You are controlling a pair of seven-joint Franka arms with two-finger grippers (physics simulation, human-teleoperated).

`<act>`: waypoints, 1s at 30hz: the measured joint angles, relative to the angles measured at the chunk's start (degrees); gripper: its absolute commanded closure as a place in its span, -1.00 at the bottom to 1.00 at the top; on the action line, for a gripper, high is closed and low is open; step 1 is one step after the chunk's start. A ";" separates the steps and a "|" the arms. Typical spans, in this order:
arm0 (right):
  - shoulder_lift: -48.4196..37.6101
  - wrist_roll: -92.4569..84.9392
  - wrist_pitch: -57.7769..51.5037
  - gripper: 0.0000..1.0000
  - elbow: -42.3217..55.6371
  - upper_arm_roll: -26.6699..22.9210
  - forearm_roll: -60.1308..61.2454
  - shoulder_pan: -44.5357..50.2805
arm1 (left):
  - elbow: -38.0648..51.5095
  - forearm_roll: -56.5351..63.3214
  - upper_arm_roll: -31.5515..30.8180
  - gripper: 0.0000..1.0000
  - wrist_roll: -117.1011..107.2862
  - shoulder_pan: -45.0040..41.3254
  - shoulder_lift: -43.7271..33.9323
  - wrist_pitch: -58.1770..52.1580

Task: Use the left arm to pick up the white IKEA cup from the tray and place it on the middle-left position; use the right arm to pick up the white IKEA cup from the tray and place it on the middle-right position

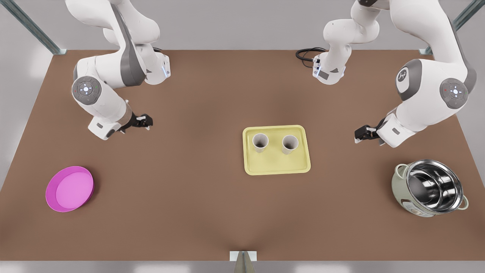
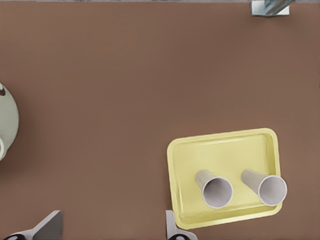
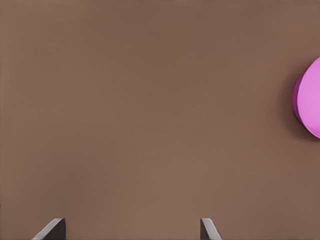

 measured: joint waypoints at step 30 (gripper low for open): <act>25.00 25.82 19.01 -1.00 12.59 2.68 4.33 28.00 | -26.42 4.41 0.15 -1.00 -11.31 -18.42 11.96 32.23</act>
